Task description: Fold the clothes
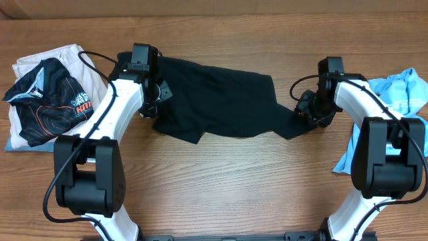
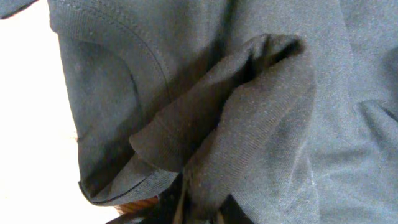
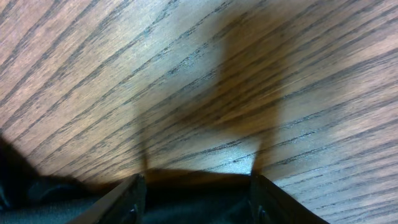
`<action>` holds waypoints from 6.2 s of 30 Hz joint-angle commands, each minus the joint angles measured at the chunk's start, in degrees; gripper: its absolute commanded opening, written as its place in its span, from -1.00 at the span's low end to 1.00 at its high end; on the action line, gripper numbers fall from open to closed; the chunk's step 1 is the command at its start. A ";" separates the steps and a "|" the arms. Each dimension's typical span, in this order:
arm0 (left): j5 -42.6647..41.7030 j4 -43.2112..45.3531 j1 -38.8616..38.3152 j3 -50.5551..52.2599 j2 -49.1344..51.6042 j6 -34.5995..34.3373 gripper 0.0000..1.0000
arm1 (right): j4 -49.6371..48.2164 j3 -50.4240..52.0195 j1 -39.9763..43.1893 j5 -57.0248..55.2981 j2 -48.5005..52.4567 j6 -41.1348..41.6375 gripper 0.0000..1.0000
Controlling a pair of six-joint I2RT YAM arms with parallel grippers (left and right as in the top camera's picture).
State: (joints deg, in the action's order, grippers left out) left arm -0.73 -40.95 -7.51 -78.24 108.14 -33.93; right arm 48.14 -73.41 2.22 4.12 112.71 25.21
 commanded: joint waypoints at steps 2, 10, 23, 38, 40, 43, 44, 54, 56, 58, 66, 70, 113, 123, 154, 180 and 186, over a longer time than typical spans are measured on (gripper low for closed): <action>1.36 0.72 0.04 0.13 0.50 2.05 -0.92 | 0.48 0.90 0.11 -1.53 -1.38 -0.09 0.15; 1.29 -7.78 0.09 -4.66 -1.57 8.76 -0.92 | 5.44 -1.66 3.02 -1.55 -5.25 -0.09 0.18; 1.33 -11.30 1.92 -5.51 -8.35 10.62 -0.92 | 13.66 0.57 7.10 3.10 -9.35 -3.10 0.32; 2.19 -17.18 8.81 -5.53 -10.38 9.05 -0.92 | 0.07 12.66 7.13 12.70 -9.29 7.74 0.30; 2.16 -18.95 9.86 -5.53 -10.99 9.05 -0.92 | -1.07 13.07 7.13 13.29 -9.29 8.11 0.30; 2.19 -19.89 10.08 -5.53 -11.45 9.05 -0.92 | -2.16 13.07 7.13 15.58 -9.29 8.09 0.30; 2.21 -20.26 10.14 -5.53 -11.52 9.07 -0.92 | -2.51 13.07 7.13 16.74 -9.29 8.09 0.31; 2.23 -20.61 10.16 -5.51 -11.54 9.09 -0.92 | -1.14 13.07 5.88 21.00 -9.29 4.66 0.31; 2.23 -20.57 10.16 -5.51 -11.54 9.09 -0.92 | -0.79 13.07 5.88 20.74 -9.29 2.14 0.30; 2.23 -20.55 10.16 -5.51 -11.54 9.07 -0.92 | 1.46 13.03 6.12 14.40 -9.29 -0.09 0.27; 2.23 -19.96 10.16 -5.51 -11.54 9.05 -0.92 | 1.01 13.03 6.45 5.86 -9.31 -12.52 0.22; 2.23 -19.91 10.16 -5.51 -11.54 9.05 -0.92 | 0.81 13.05 6.43 5.99 -9.31 -21.24 0.12; 2.25 -20.06 10.16 -5.51 -11.52 9.07 -0.92 | -4.22 18.23 6.43 15.89 -9.29 -33.55 -0.48; 0.70 -24.52 10.16 -8.09 -11.96 10.36 -0.92 | 4.28 10.03 6.54 15.91 -11.30 -29.44 -0.92; 5.64 -43.21 10.23 -53.96 -41.51 11.87 -0.92 | 32.50 -52.61 6.54 6.69 -45.09 -25.99 -0.92; -9.42 0.76 12.15 -64.19 -4.55 18.60 -0.92 | 8.39 -59.98 6.64 6.71 -9.92 -17.49 -0.90; -10.08 -28.55 12.57 -71.80 -6.12 20.85 -0.92 | 25.62 -63.01 6.62 2.62 -9.77 -18.14 -0.92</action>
State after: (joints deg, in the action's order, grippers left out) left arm -10.55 -57.23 4.51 -148.62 103.55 -15.35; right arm 66.15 -136.20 8.51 11.73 103.92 6.44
